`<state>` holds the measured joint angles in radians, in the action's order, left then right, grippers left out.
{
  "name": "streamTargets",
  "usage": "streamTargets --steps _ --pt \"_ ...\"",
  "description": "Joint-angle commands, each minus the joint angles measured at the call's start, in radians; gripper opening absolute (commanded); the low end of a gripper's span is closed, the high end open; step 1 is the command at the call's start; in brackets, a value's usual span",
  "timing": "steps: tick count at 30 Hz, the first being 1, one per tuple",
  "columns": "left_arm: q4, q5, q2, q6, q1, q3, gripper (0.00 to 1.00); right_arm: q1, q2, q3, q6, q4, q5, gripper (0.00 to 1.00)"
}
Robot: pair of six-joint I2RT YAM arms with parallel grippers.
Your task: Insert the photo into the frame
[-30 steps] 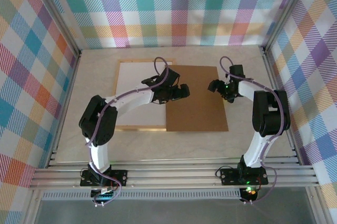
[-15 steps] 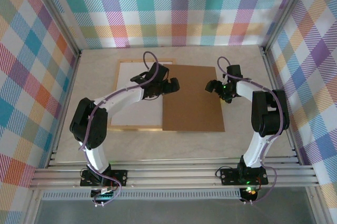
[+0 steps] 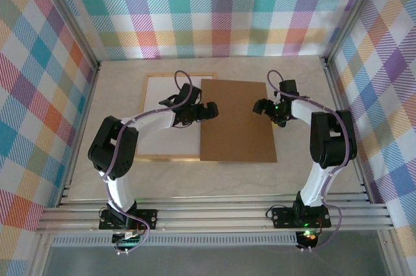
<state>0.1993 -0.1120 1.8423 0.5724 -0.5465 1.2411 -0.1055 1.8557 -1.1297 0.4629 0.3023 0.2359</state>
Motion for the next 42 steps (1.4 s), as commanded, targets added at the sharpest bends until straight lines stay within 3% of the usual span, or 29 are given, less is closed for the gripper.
streamTargets --steps 1,16,27,32,42 --pt "-0.076 -0.056 0.026 0.009 -0.001 -0.010 1.00 -0.043 0.068 0.037 0.020 0.089 0.135 0.94" --pt "-0.138 -0.133 0.068 0.023 -0.004 -0.006 0.99 -0.043 0.072 0.039 0.021 0.081 0.149 0.94" --pt "-0.149 -0.225 -0.064 0.021 -0.010 0.005 0.87 -0.043 0.094 0.031 0.024 0.074 0.148 0.94" --pt "-0.196 -0.275 -0.135 0.035 -0.021 0.002 0.76 -0.043 0.104 0.027 0.028 0.069 0.152 0.94" --pt "-0.299 -0.397 -0.066 0.097 -0.034 0.056 0.60 -0.043 0.102 0.032 0.027 0.059 0.158 0.94"
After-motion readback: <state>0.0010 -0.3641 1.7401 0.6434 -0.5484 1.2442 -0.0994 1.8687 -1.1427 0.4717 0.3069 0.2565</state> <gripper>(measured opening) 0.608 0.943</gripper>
